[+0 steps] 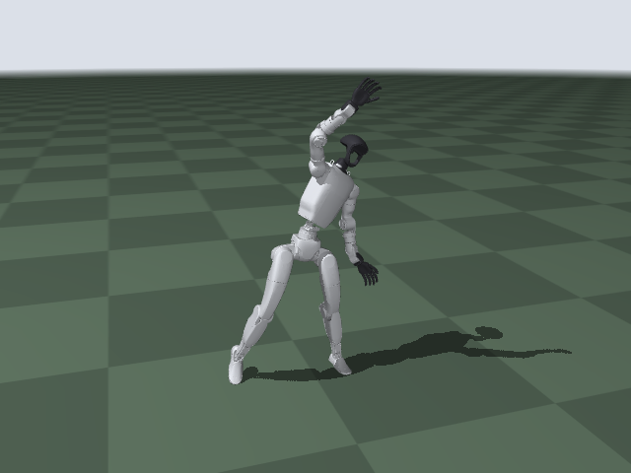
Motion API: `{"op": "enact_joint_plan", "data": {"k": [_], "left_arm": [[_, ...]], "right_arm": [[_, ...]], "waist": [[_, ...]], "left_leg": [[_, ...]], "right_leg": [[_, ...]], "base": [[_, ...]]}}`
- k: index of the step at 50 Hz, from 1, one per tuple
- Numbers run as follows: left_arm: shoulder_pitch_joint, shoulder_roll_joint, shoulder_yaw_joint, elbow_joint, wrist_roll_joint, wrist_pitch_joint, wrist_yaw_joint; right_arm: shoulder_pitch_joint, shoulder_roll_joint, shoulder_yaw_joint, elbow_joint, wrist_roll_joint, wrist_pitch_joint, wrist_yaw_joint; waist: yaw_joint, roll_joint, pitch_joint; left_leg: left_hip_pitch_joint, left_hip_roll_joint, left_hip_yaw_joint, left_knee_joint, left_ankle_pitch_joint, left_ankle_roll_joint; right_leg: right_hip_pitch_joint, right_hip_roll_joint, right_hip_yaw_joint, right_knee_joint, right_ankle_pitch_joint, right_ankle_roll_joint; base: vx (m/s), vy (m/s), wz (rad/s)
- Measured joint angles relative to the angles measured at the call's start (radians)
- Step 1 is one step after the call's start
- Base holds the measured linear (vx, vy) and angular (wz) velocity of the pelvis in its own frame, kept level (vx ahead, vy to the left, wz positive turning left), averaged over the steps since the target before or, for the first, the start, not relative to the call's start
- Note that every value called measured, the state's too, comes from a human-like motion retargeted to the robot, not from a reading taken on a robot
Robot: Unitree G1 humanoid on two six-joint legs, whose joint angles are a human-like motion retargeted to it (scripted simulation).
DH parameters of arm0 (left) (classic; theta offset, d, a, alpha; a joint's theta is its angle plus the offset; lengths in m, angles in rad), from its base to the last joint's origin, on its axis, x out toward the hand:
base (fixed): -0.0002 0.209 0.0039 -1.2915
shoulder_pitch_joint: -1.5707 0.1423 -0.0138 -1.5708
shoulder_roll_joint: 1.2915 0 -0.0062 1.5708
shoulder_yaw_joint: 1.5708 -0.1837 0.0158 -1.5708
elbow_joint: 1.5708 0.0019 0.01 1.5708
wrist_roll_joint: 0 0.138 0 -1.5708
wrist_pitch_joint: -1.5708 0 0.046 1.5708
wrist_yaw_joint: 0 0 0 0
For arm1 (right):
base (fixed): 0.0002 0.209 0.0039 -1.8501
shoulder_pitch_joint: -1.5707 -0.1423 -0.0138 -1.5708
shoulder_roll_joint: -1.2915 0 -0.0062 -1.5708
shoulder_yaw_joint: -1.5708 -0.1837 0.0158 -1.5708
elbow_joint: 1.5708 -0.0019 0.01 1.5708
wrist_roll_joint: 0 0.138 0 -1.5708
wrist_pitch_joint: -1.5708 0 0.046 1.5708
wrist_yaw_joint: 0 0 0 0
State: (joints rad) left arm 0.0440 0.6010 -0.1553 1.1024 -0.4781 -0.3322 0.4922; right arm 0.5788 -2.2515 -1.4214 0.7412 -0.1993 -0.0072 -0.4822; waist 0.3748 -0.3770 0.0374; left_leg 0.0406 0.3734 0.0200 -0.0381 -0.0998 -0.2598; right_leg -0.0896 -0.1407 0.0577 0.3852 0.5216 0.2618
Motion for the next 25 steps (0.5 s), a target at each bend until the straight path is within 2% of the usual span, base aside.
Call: {"op": "enact_joint_plan", "data": {"k": [4,11,15,20,25], "left_arm": [[-0.027,0.064,-0.005,0.014,-0.027,-0.017,0.005],[-0.049,0.075,-0.021,0.018,-0.097,-0.04,0.01],[-0.052,0.078,-0.017,0.032,-0.11,-0.037,0.014],[-0.025,0.046,0.007,0.049,-0.12,-0.026,0.014],[0.028,-0.014,0.025,0.044,-0.121,-0.017,0.025]], "right_arm": [[-0.13,0.0,0.133,-0.174,-0.185,0.008,0.013],[-0.274,0.0,0.212,-0.426,-0.289,0.021,-0.004],[-0.308,0.0,0.221,-0.487,-0.318,0.025,-0.011],[-0.334,0.0,0.254,-0.491,-0.327,0.031,-0.008],[-0.345,0.0,0.284,-0.459,-0.307,0.031,0.001]], "waist": [[0.071,-0.068,0.045],[0.253,-0.092,0.155],[0.315,-0.099,0.188],[0.32,-0.105,0.181],[0.288,-0.132,0.162]], "left_leg": [[0.015,0.003,-0.049,-0.026,0.005,-0.001],[0.08,0.011,-0.073,-0.04,-0.004,-0.001],[0.098,0.029,-0.081,-0.04,-0.008,-0.001],[0.101,0.022,-0.084,-0.044,-0.008,-0.001],[0.103,-0.078,-0.052,-0.049,-0.009,0.018]], "right_leg": [[0.038,0.033,0.025,-0.032,-0.005,0.0],[0.114,0.022,-0.004,-0.046,0.002,0.0],[0.151,0.042,0.008,-0.062,-0.001,0.0],[0.175,0.025,-0.001,-0.084,-0.118,0.0],[0.175,-0.109,-0.114,-0.115,-0.283,0.0]], "base": [[0.08,0.03,0.73],[0.02,0.03,0.31],[0.01,-0.07,0.18],[-0.01,-0.06,0.06],[-0.02,-0.03,-0.26]]}}
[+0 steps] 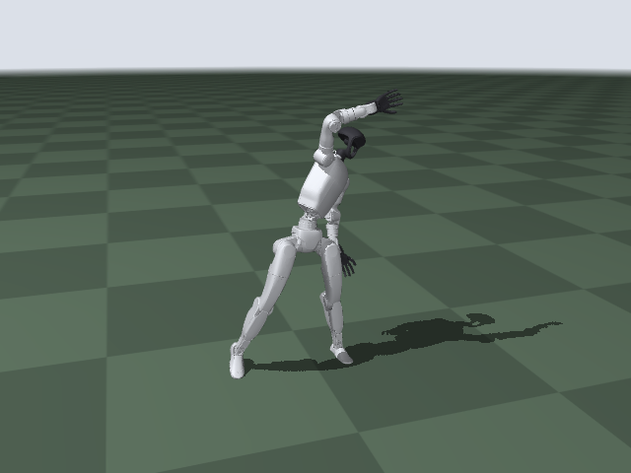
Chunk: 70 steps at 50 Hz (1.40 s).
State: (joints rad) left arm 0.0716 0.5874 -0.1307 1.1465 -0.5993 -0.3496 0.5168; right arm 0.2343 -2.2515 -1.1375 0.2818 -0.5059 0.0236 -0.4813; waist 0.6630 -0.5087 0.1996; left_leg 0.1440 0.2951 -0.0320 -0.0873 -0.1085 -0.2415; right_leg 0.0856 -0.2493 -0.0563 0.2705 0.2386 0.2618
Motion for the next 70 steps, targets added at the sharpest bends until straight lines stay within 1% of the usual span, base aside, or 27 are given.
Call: {"op": "enact_joint_plan", "data": {"k": [4,8,11,14,15,17,20,25,27,28,30,35,37,41,43,44,45,46,47,48,49,53,57,61,64,67,70], "left_arm": [[0.029,-0.019,0.005,-0.007,0.012,0.011,0.01],[0.063,-0.025,0.022,-0.004,0.04,0.025,-0.006],[0.084,-0.037,0.035,0.005,0.069,0.035,-0.022],[0.091,-0.051,0.02,0.012,0.074,0.046,-0.016],[0.094,-0.06,0.014,0.013,0.074,0.049,-0.013],[0.094,-0.089,-0.015,0.009,0.069,0.055,-0.007],[0.084,-0.128,-0.07,-0.002,0.068,0.063,-0.015],[0.04,-0.19,-0.13,-0.009,0.071,0.08,-0.054],[0.03,-0.226,-0.139,-0.012,0.07,0.09,-0.068],[0.029,-0.245,-0.143,-0.015,0.072,0.096,-0.075],[0.027,-0.272,-0.168,-0.027,0.074,0.104,-0.092],[0.03,-0.332,-0.263,-0.074,0.096,0.119,-0.145],[0.031,-0.361,-0.294,-0.087,0.102,0.121,-0.162],[0.021,-0.424,-0.341,-0.095,0.097,0.128,-0.179],[0.015,-0.448,-0.359,-0.094,0.089,0.131,-0.177],[0.005,-0.439,-0.371,-0.088,0.087,0.132,-0.173],[-0.007,-0.419,-0.384,-0.079,0.086,0.131,-0.167],[0.014,-0.362,-0.345,-0.082,0.085,0.129,-0.169],[0.033,-0.32,-0.31,-0.087,0.085,0.127,-0.171],[0.049,-0.307,-0.282,-0.093,0.088,0.126,-0.174],[0.063,-0.299,-0.264,-0.098,0.09,0.123,-0.176],[0.086,-0.28,-0.22,-0.11,0.092,0.117,-0.174],[0.083,-0.264,-0.195,-0.108,0.084,0.113,-0.157],[0.07,-0.245,-0.181,-0.096,0.085,0.113,-0.151],[0.06,-0.227,-0.166,-0.084,0.097,0.109,-0.153],[0.051,-0.21,-0.146,-0.069,0.101,0.101,-0.148],[0.049,-0.191,-0.132,-0.052,0.088,0.093,-0.127]], "right_arm": [[-0.004,0.0,-0.008,0.067,0.038,0.006,0.0],[-0.011,0.0,-0.03,0.158,0.136,0.001,-0.023],[-0.004,0.0,-0.065,0.254,0.256,-0.026,-0.039],[0.041,0.0,-0.155,0.393,0.375,-0.059,-0.029],[0.062,0.0,-0.185,0.441,0.416,-0.07,-0.022],[0.107,0.0,-0.254,0.54,0.497,-0.082,-0.008],[0.181,0.0,-0.363,0.712,0.665,-0.088,0.003],[0.285,0.0,-0.578,1.058,1.067,-0.061,0.006],[0.315,0.001,-0.651,1.192,1.186,-0.035,0.011],[0.34,0.006,-0.674,1.249,1.207,-0.018,0.016],[0.378,0.059,-0.731,1.324,1.298,-0.006,0.021],[0.597,0.236,-0.832,1.389,1.356,0.016,-0.001],[0.663,0.292,-0.862,1.415,1.402,0.026,-0.02],[0.669,0.434,-0.851,1.418,1.544,0.071,-0.07],[0.624,0.512,-0.806,1.418,1.615,0.087,-0.091],[0.482,0.591,-0.662,1.418,1.642,0.074,-0.086],[0.284,0.69,-0.461,1.418,1.665,0.052,-0.075],[0.004,0.842,-0.17,1.354,1.679,0.001,-0.1],[-0.206,0.959,0.052,1.308,1.69,-0.038,-0.121],[-0.278,1.004,0.135,1.3,1.692,-0.056,-0.136],[-0.317,1.032,0.185,1.295,1.692,-0.065,-0.144],[-0.393,1.062,0.282,1.282,1.683,-0.084,-0.163],[-0.45,1.008,0.326,1.265,1.677,-0.097,-0.177],[-0.504,0.9,0.351,1.261,1.649,-0.1,-0.17],[-0.546,0.798,0.362,1.271,1.6,-0.092,-0.147],[-0.595,0.687,0.381,1.283,1.543,-0.079,-0.109],[-0.642,0.586,0.41,1.272,1.505,-0.068,-0.07]], "waist": [[-0.043,-0.002,-0.038],[-0.122,0.005,-0.108],[-0.206,0.016,-0.166],[-0.289,0.049,-0.215],[-0.314,0.07,-0.229],[-0.348,0.139,-0.24],[-0.38,0.238,-0.242],[-0.397,0.388,-0.227],[-0.41,0.446,-0.222],[-0.42,0.475,-0.22],[-0.435,0.518,-0.212],[-0.467,0.6,-0.185],[-0.478,0.638,-0.178],[-0.482,0.722,-0.167],[-0.479,0.754,-0.164],[-0.472,0.745,-0.165],[-0.462,0.724,-0.165],[-0.502,0.672,-0.168],[-0.538,0.633,-0.171],[-0.566,0.622,-0.171],[-0.582,0.617,-0.173],[-0.604,0.603,-0.179],[-0.595,0.582,-0.19],[-0.577,0.549,-0.216],[-0.561,0.512,-0.239],[-0.542,0.46,-0.257],[-0.515,0.396,-0.265]], "left_leg": [[0.021,-0.033,0.071,0.003,-0.013,-0.003],[0.029,-0.048,0.173,0.028,-0.027,-0.019],[0.002,-0.069,0.239,0.08,-0.022,-0.02],[-0.031,-0.067,0.286,0.136,0.02,-0.019],[-0.038,-0.057,0.298,0.155,0.041,-0.016],[-0.046,-0.021,0.313,0.201,0.094,-0.009],[-0.063,0.029,0.321,0.28,0.185,0.001],[-0.111,0.1,0.311,0.42,0.332,-0.003],[-0.132,0.111,0.295,0.463,0.381,-0.004],[-0.142,0.111,0.285,0.481,0.403,-0.004],[-0.161,0.097,0.26,0.509,0.442,0.002],[-0.187,0.002,0.199,0.517,0.513,0.021],[-0.186,-0.027,0.183,0.501,0.53,0.019],[-0.173,-0.048,0.166,0.461,0.539,0.003],[-0.162,-0.05,0.166,0.441,0.532,-0.005],[-0.156,-0.051,0.168,0.428,0.527,-0.009],[-0.149,-0.052,0.17,0.415,0.523,-0.013],[-0.144,-0.053,0.173,0.404,0.514,-0.016],[-0.139,-0.054,0.176,0.394,0.505,-0.019],[-0.136,-0.054,0.179,0.386,0.493,-0.02],[-0.132,-0.053,0.183,0.38,0.478,-0.02],[-0.117,-0.03,0.206,0.364,0.395,-0.02],[-0.108,0.012,0.268,0.36,0.275,0.002],[-0.105,0.066,0.372,0.339,0.136,0.028],[-0.103,0.097,0.437,0.292,0.047,0.027],[-0.102,0.102,0.451,0.22,-0.001,0.01],[-0.101,0.086,0.414,0.153,-0.015,-0.005]], "right_leg": [[0.002,-0.063,-0.14,-0.01,-0.13,-0.041],[-0.008,-0.105,-0.233,-0.035,-0.253,-0.06],[-0.047,-0.137,-0.218,-0.058,-0.297,-0.036],[-0.107,-0.139,-0.15,-0.055,-0.305,-0.005],[-0.124,-0.129,-0.124,-0.05,-0.305,0.0],[-0.139,-0.087,-0.08,-0.051,-0.295,0.0],[-0.14,-0.029,-0.029,-0.071,-0.283,0.0],[-0.113,0.055,0.038,-0.16,-0.255,0.0],[-0.103,0.072,0.063,-0.198,-0.24,0.0],[-0.099,0.075,0.076,-0.215,-0.233,0.0],[-0.096,0.068,0.101,-0.242,-0.221,0.0],[-0.118,-0.006,0.162,-0.266,-0.217,0.0],[-0.132,-0.027,0.179,-0.265,-0.218,0.0],[-0.153,-0.034,0.197,-0.266,-0.216,0.0],[-0.158,-0.033,0.199,-0.268,-0.215,0.0],[-0.16,-0.033,0.199,-0.269,-0.214,0.0],[-0.162,-0.034,0.198,-0.27,-0.212,0.0],[-0.164,-0.036,0.196,-0.271,-0.212,0.0],[-0.165,-0.038,0.193,-0.271,-0.212,0.0],[-0.165,-0.039,0.188,-0.27,-0.212,0.0],[-0.165,-0.039,0.182,-0.269,-0.213,0.0],[-0.16,-0.024,0.154,-0.268,-0.216,0.0],[-0.15,0.0,0.105,-0.267,-0.218,0.0],[-0.145,0.03,0.028,-0.26,-0.219,0.0],[-0.147,0.05,-0.042,-0.247,-0.214,0.0],[-0.151,0.052,-0.111,-0.227,-0.196,0.0],[-0.151,0.035,-0.161,-0.2,-0.153,0.0]], "base": [[-0.04,-0.18,-0.87],[-0.03,-0.28,-1.34],[-0.02,-0.31,-1.33],[0.0,-0.39,-1.14],[0.01,-0.45,-1.14],[0.01,-0.47,-1.14],[0.02,-0.45,-1.12],[0.02,-0.39,-1.09],[0.03,-0.25,-0.92],[0.03,-0.16,-0.79],[0.03,-0.07,-0.67],[0.03,0.04,-0.41],[0.02,0.03,-0.27],[0.01,0.0,-0.11],[0.0,0.0,0.0],[0.0,0.0,0.0],[0.0,0.0,0.0],[0.0,0.0,0.0],[-0.03,0.04,0.19],[-0.03,0.06,0.24],[-0.04,0.08,0.27],[-0.05,0.08,0.3],[-0.06,0.12,0.51],[-0.08,0.17,0.86],[-0.09,0.23,1.08],[-0.07,0.31,1.11],[-0.04,0.39,1.04]]}}
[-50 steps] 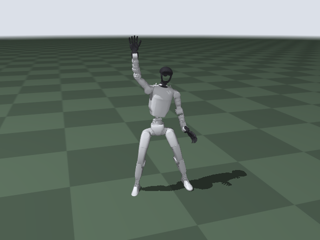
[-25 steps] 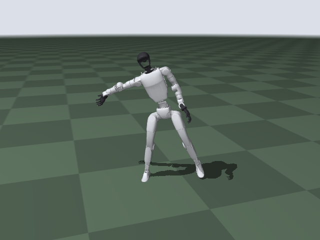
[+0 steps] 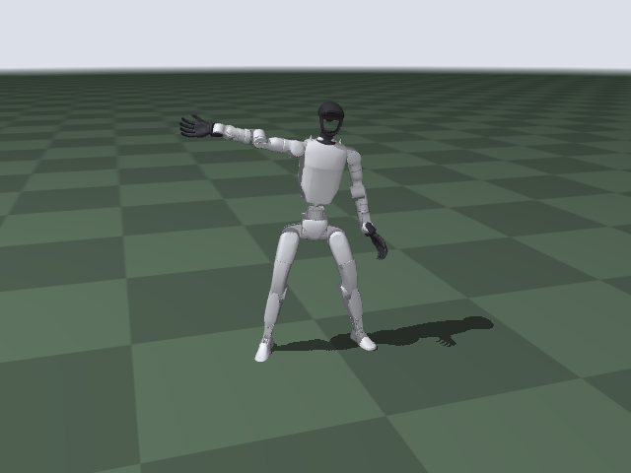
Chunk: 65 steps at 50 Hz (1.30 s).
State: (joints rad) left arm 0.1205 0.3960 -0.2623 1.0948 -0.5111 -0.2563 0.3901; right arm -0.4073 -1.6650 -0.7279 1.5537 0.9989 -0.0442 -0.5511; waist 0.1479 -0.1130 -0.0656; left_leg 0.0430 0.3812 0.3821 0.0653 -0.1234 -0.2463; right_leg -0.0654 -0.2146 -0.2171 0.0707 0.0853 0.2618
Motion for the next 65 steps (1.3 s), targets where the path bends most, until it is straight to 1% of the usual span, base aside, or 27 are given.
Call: {"op": "enact_joint_plan", "data": {"k": [3,5,6,7,8,9,11,12,13,15,17,20,23,25,28,32,34,37,40,43,45,47,54,57,60,62,65], "left_arm": [[-0.005,0.025,-0.001,0.022,-0.016,-0.005,0.035],[-0.012,0.045,-0.011,0.036,-0.022,0.0,0.036],[-0.021,0.053,-0.01,0.043,-0.012,-0.003,0.058],[-0.028,0.063,-0.013,0.048,-0.009,-0.007,0.076],[-0.03,0.076,-0.025,0.05,-0.02,-0.015,0.086],[-0.039,0.089,-0.033,0.053,-0.023,-0.02,0.092],[-0.07,0.106,-0.046,0.058,-0.019,-0.024,0.096],[-0.086,0.102,-0.049,0.06,-0.015,-0.026,0.096],[-0.099,0.077,-0.048,0.064,-0.009,-0.027,0.094],[-0.043,0.037,0.025,0.066,0.013,-0.034,0.087],[-0.027,0.078,0.046,0.058,0.034,-0.04,0.08],[-0.024,0.127,0.068,0.047,0.053,-0.053,0.072],[-0.043,0.152,0.076,0.039,0.045,-0.063,0.071],[-0.061,0.155,0.084,0.036,0.03,-0.067,0.071],[-0.089,0.143,0.108,0.04,0.01,-0.066,0.067],[-0.11,0.135,0.17,0.062,0.008,-0.056,0.057],[-0.116,0.151,0.209,0.076,0.017,-0.047,0.059],[-0.127,0.214,0.26,0.085,0.038,-0.031,0.073],[-0.156,0.333,0.295,0.056,0.083,-0.023,0.087],[-0.165,0.459,0.335,-0.028,0.144,-0.032,0.073],[-0.166,0.544,0.376,-0.109,0.18,-0.042,0.042],[-0.17,0.624,0.417,-0.196,0.199,-0.056,0.002],[-0.285,0.919,0.462,-0.492,0.209,-0.097,-0.141],[-0.377,1.038,0.398,-0.594,0.207,-0.105,-0.21],[-0.508,1.196,0.231,-0.673,0.209,-0.103,-0.311],[-0.627,1.323,0.068,-0.724,0.234,-0.096,-0.417],[-0.676,1.471,0.021,-0.805,0.335,-0.093,-0.568]], "right_arm": [[-0.049,-0.092,0.03,-0.046,-0.029,0.004,0.041],[-0.077,-0.136,0.045,-0.123,-0.001,0.013,0.16],[-0.041,-0.155,0.095,-0.165,-0.197,0.028,0.145],[-0.032,-0.176,0.113,-0.204,-0.295,0.026,0.127],[-0.077,-0.201,0.067,-0.235,-0.197,-0.013,0.104],[-0.079,-0.223,0.047,-0.278,-0.18,-0.038,0.099],[-0.013,-0.269,0.021,-0.384,-0.259,-0.072,0.094],[0.088,-0.314,-0.054,-0.433,-0.321,-0.08,0.082],[0.297,-0.397,-0.237,-0.464,-0.398,-0.075,0.066],[0.831,-0.586,-0.735,-0.481,-0.633,-0.074,0.034],[0.915,-0.586,-0.75,-0.6,-0.858,-0.065,0.009],[0.928,-0.586,-0.687,-0.753,-1.131,-0.045,-0.003],[0.903,-0.586,-0.637,-0.856,-1.261,-0.044,0.012],[0.888,-0.586,-0.615,-0.903,-1.291,-0.046,0.018],[0.862,-0.586,-0.587,-0.941,-1.288,-0.041,0.01],[0.841,-0.586,-0.564,-0.958,-1.243,-0.045,0.003],[0.841,-0.586,-0.558,-0.959,-1.213,-0.054,0.012],[0.853,-0.586,-0.555,-0.949,-1.171,-0.066,0.041],[0.877,-0.586,-0.574,-0.916,-1.141,-0.075,0.092],[0.904,-0.586,-0.572,-0.896,-1.095,-0.094,0.144],[0.925,-0.586,-0.576,-0.887,-1.063,-0.111,0.175],[0.952,-0.582,-0.583,-0.893,-1.035,-0.126,0.195],[1.112,-0.416,-0.664,-1.029,-0.95,-0.163,0.244],[1.215,-0.367,-0.737,-1.069,-0.915,-0.166,0.264],[1.382,-0.364,-0.87,-1.064,-0.869,-0.163,0.296],[1.556,-0.411,-1.034,-1.029,-0.829,-0.153,0.328],[1.556,-0.497,-1.056,-0.96,-0.792,-0.124,0.375]], "waist": [[0.029,-0.067,0.008],[0.05,-0.106,0.022],[0.062,-0.118,0.033],[0.074,-0.129,0.043],[0.086,-0.141,0.047],[0.099,-0.149,0.058],[0.127,-0.157,0.088],[0.138,-0.151,0.106],[0.14,-0.13,0.123],[0.064,-0.114,0.109],[0.058,-0.174,0.114],[0.079,-0.253,0.127],[0.127,-0.293,0.142],[0.163,-0.298,0.145],[0.206,-0.277,0.119],[0.226,-0.262,0.085],[0.223,-0.261,0.067],[0.205,-0.269,0.055],[0.193,-0.24,0.035],[0.173,-0.197,0.012],[0.156,-0.167,0.0],[0.14,-0.123,-0.02],[0.086,0.01,-0.03],[0.065,0.073,-0.013],[0.039,0.132,0.015],[0.004,0.168,0.035],[-0.054,0.236,0.078]], "left_leg": [[0.002,-0.024,-0.06,-0.051,0.009,-0.001],[0.002,-0.031,-0.103,-0.074,0.017,0.007],[0.003,-0.027,-0.122,-0.083,0.022,0.007],[0.002,-0.02,-0.141,-0.091,0.027,0.006],[0.0,-0.007,-0.159,-0.097,0.032,0.003],[-0.002,0.01,-0.178,-0.101,0.036,0.0],[-0.005,0.047,-0.218,-0.105,0.043,-0.006],[-0.005,0.065,-0.24,-0.106,0.045,-0.009],[-0.002,0.079,-0.262,-0.106,0.046,-0.012],[0.01,0.083,-0.311,-0.113,0.047,-0.013],[0.019,0.072,-0.356,-0.119,0.043,-0.013],[0.026,0.048,-0.41,-0.127,0.036,-0.013],[0.018,0.031,-0.444,-0.131,0.037,-0.013],[0.001,0.025,-0.458,-0.131,0.042,-0.014],[-0.044,0.019,-0.464,-0.135,0.058,-0.014],[-0.072,-0.044,-0.461,-0.147,0.072,-0.014],[-0.076,-0.095,-0.449,-0.153,0.076,-0.008],[-0.06,-0.205,-0.426,-0.152,0.073,0.015],[-0.043,-0.23,-0.379,-0.151,0.068,-0.002],[-0.032,-0.261,-0.328,-0.14,0.064,-0.015],[-0.039,-0.289,-0.294,-0.122,0.06,-0.016],[-0.065,-0.288,-0.257,-0.107,0.064,-0.016],[-0.093,-0.224,-0.174,-0.091,0.072,-0.016],[-0.084,-0.184,-0.148,-0.092,0.077,-0.016],[-0.069,-0.149,-0.124,-0.095,0.089,-0.016],[-0.064,-0.132,-0.11,-0.094,0.098,-0.016],[-0.067,-0.111,-0.096,-0.084,0.108,-0.015]], "right_leg": [[-0.001,-0.027,-0.015,0.042,0.073,0.0],[-0.008,-0.037,-0.001,0.08,0.133,0.0],[-0.014,-0.032,0.016,0.103,0.165,0.0],[-0.021,-0.024,0.036,0.122,0.199,0.0],[-0.028,-0.008,0.061,0.136,0.237,0.0],[-0.034,0.013,0.09,0.149,0.274,0.0],[-0.041,0.063,0.152,0.172,0.345,0.0],[-0.039,0.089,0.185,0.181,0.378,0.0],[-0.031,0.114,0.217,0.187,0.408,0.0],[-0.015,0.145,0.278,0.226,0.436,0.0],[-0.003,0.16,0.329,0.274,0.438,0.0],[0.02,0.167,0.381,0.316,0.438,0.0],[0.033,0.159,0.391,0.323,0.438,0.0],[0.039,0.149,0.376,0.294,0.438,0.0],[0.054,0.131,0.328,0.172,0.42,0.0],[0.046,0.08,0.223,0.136,0.275,0.0],[0.042,0.033,0.144,0.132,0.22,0.0],[0.058,-0.087,-0.021,0.157,0.141,-0.005],[0.085,-0.136,-0.203,0.156,0.075,-0.041],[0.114,-0.176,-0.299,0.114,0.042,-0.024],[0.115,-0.201,-0.309,0.082,0.036,0.0],[0.08,-0.19,-0.285,0.054,0.035,0.0],[0.017,-0.112,-0.204,0.004,-0.025,0.0],[0.017,-0.069,-0.182,-0.021,-0.043,0.0],[0.023,-0.029,-0.166,-0.044,-0.046,0.0],[0.023,-0.008,-0.157,-0.055,-0.043,0.0],[0.015,0.015,-0.147,-0.058,-0.04,0.0]], "base": [[-0.01,0.41,1.03],[0.0,0.36,1.01],[0.0,0.3,0.97],[0.01,0.25,0.92],[0.02,0.2,0.89],[0.02,0.15,0.87],[0.04,0.06,0.93],[0.06,-0.01,1.03],[0.09,-0.03,1.15],[0.15,-0.04,1.33],[0.23,-0.05,1.28],[0.22,0.0,1.02],[0.09,0.12,0.63],[-0.05,0.22,0.26],[-0.1,0.27,0.0],[-0.05,0.2,0.04],[-0.01,0.18,-0.05],[0.02,0.18,-0.1],[-0.01,-0.02,-0.66],[-0.04,-0.04,-0.81],[-0.11,-0.04,-0.84],[-0.19,-0.15,-0.95],[-0.13,-0.27,-0.68],[-0.1,-0.29,-0.5],[-0.11,-0.25,-0.45],[-0.12,-0.21,-0.38],[-0.1,-0.15,-0.27]]}}
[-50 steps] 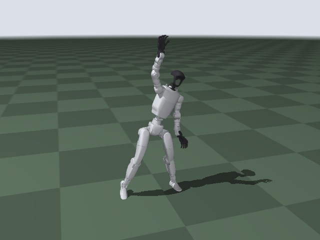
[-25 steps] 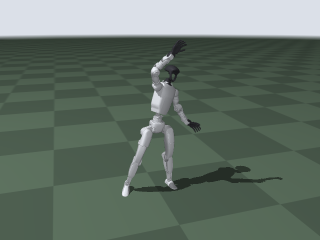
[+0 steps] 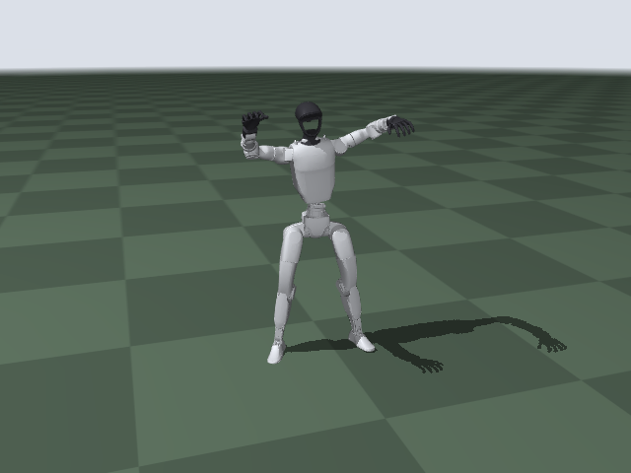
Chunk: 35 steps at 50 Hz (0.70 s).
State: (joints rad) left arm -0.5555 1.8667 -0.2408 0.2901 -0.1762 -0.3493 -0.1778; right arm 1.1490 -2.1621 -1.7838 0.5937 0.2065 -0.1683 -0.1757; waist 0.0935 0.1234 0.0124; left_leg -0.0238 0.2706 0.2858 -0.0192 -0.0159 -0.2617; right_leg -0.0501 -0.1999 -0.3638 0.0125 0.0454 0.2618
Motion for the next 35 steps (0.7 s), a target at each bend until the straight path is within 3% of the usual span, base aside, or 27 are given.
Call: {"op": "enact_joint_plan", "data": {"k": [5,8,10,12,13,14,15,25,35], "left_arm": [[0.022,0.094,0.258,-0.001,0.201,0.009,0.013],[0.022,0.035,0.435,-0.031,0.221,0.022,0.056],[-0.015,-0.041,0.466,-0.096,0.192,0.022,0.06],[-0.55,-0.29,-0.098,-0.109,0.208,0.02,0.055],[-0.906,-0.439,-0.476,-0.032,0.194,0.013,0.062],[-1.039,-0.505,-0.632,-0.021,0.167,0.002,0.064],[-1.06,-0.53,-0.677,-0.043,0.135,-0.011,0.065],[-0.665,-0.478,-0.621,-0.248,-0.02,-0.051,0.097],[-0.528,-0.31,-0.604,-0.194,-0.227,-0.04,0.135]], "right_arm": [[0.0,-0.089,-0.07,0.1,0.013,0.024,0.042],[0.0,-0.089,-0.093,0.092,0.028,0.025,0.083],[0.0,-0.089,-0.09,0.059,0.01,0.024,0.112],[0.0,-0.085,0.008,0.048,-0.045,0.028,0.12],[0.0,-0.071,0.042,0.083,-0.055,0.026,0.133],[0.0,-0.055,0.053,0.087,-0.065,0.023,0.144],[0.0,-0.036,0.051,0.074,-0.075,0.019,0.153],[0.0,0.14,0.153,-0.165,-0.093,0.011,0.169],[0.0,0.25,0.301,-0.316,-0.097,-0.012,0.181]], "waist": [[-0.099,0.073,0.099],[-0.141,0.098,0.139],[-0.169,0.117,0.161],[-0.124,0.153,0.112],[-0.069,0.136,0.076],[-0.044,0.122,0.066],[-0.033,0.11,0.068],[0.007,0.043,0.047],[0.029,-0.035,0.007]], "left_leg": [[0.022,0.024,-0.003,0.02,-0.014,0.001],[0.032,0.025,-0.01,0.025,-0.031,0.006],[0.04,0.024,-0.014,0.024,-0.039,0.007],[0.057,0.026,-0.009,0.016,-0.043,0.004],[0.057,0.025,-0.002,0.014,-0.044,0.003],[0.056,0.023,0.005,0.014,-0.046,0.002],[0.056,0.02,0.011,0.015,-0.048,0.001],[0.055,-0.043,0.044,0.016,-0.064,0.0],[0.032,-0.052,0.048,0.001,-0.054,0.0]], "right_leg": [[0.019,0.009,0.005,0.026,-0.023,0.0],[0.026,0.002,0.006,0.045,-0.038,0.0],[0.029,-0.003,0.003,0.059,-0.046,0.0],[0.038,-0.001,0.005,0.063,-0.049,0.0],[0.031,-0.001,0.012,0.061,-0.045,0.0],[0.026,-0.002,0.018,0.059,-0.042,0.0],[0.023,-0.004,0.024,0.057,-0.039,0.0],[0.005,-0.059,0.063,0.036,-0.012,0.0],[-0.027,-0.061,0.062,0.035,0.007,0.0]], "base": [[-0.02,-0.05,-0.05],[0.0,0.0,0.0],[-0.01,0.03,0.04],[-0.01,0.03,-0.08],[-0.02,0.07,-0.26],[-0.02,0.08,-0.3],[-0.02,0.09,-0.28],[-0.01,0.12,-0.12],[0.0,0.02,0.0]]}}
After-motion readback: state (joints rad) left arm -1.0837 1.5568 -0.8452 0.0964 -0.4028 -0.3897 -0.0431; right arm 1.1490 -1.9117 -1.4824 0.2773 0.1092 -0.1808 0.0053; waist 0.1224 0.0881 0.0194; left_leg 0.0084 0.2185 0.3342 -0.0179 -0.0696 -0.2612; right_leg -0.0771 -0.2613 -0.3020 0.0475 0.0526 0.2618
